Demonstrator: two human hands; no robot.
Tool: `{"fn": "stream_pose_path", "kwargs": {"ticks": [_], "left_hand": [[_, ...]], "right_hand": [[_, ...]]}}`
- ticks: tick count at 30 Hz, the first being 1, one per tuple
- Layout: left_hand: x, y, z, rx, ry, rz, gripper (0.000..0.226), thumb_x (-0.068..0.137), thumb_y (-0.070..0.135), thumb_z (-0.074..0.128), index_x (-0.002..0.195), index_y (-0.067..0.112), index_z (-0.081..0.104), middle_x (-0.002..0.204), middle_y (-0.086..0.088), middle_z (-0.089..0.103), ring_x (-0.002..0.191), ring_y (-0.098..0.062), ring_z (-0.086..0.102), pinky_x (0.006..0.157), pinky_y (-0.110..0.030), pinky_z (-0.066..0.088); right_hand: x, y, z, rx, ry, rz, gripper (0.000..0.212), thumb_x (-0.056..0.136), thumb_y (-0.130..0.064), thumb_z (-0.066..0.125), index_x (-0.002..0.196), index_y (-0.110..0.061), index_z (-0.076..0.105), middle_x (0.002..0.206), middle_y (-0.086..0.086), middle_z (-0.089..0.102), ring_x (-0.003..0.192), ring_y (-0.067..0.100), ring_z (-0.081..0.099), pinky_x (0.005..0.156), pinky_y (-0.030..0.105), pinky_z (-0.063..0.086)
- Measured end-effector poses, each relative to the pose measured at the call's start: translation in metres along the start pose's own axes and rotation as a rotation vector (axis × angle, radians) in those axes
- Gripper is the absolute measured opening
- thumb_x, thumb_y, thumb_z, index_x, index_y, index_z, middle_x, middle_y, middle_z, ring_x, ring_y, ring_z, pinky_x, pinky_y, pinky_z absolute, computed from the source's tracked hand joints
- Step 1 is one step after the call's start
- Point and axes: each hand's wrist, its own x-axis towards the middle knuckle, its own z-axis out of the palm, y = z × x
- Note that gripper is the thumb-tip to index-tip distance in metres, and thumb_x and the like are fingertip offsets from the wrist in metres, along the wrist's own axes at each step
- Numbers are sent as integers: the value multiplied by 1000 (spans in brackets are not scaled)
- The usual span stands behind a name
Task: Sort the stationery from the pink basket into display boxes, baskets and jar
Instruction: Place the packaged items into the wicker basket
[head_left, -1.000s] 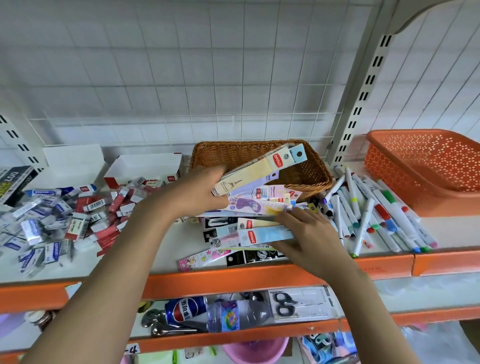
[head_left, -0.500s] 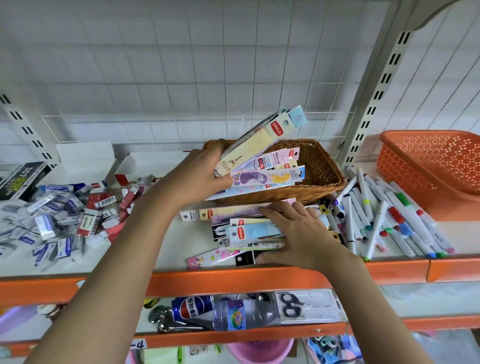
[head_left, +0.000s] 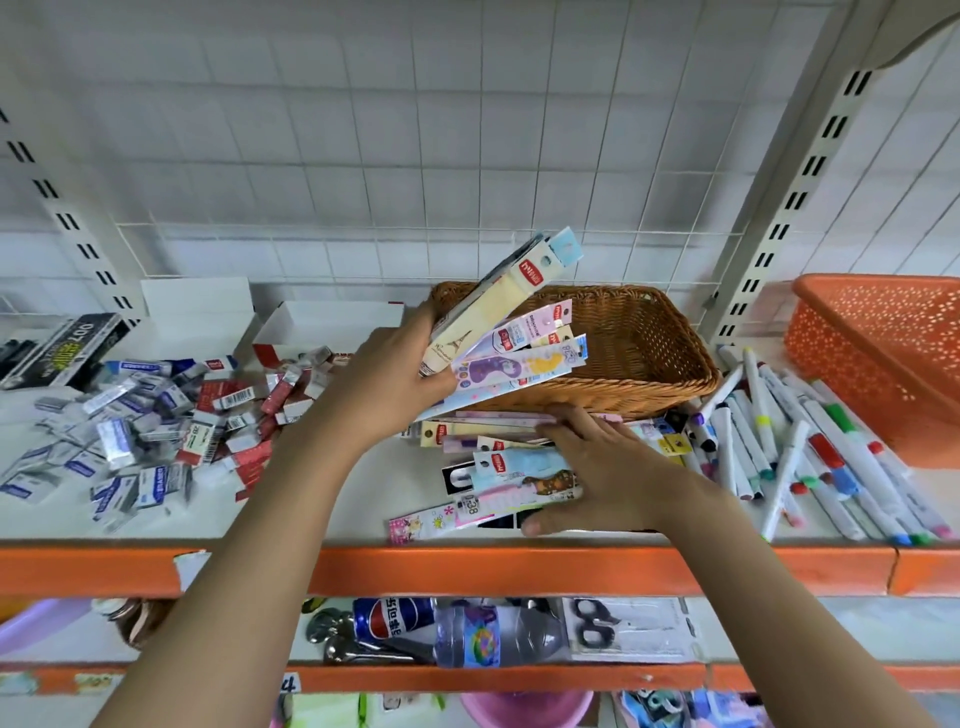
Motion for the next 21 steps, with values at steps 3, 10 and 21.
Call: {"fn": "stream_pose_path", "kwargs": {"ticks": [3,10,21], "left_hand": [[-2,-3,5,-7,7,4,48,90,22,57,132,15,36,131,-6,57,95,-24,60,53,-15,37],[-5,-4,7,-31,12,-24,43,89,21,58,127,10,39,132,-7,56,103,-25,60,55,-15,36],[-16,-7,-1,-39,17,-23,41,92,20,54,128,10,37,136,-9,52,105,-27,59,57,-19,40]], "right_hand": [[-4,2,-6,4,-75,-17,108,71,-75,55,151,-25,4,156,-11,-2,144,14,3,116,33,4],[0,8,-12,69,-173,-7,100,81,-44,64,151,-26,-4,157,-11,-7,144,14,-3,114,34,10],[24,-12,-6,-191,33,63,66,79,-46,61,134,-16,42,133,8,41,127,29,34,110,43,23]]}}
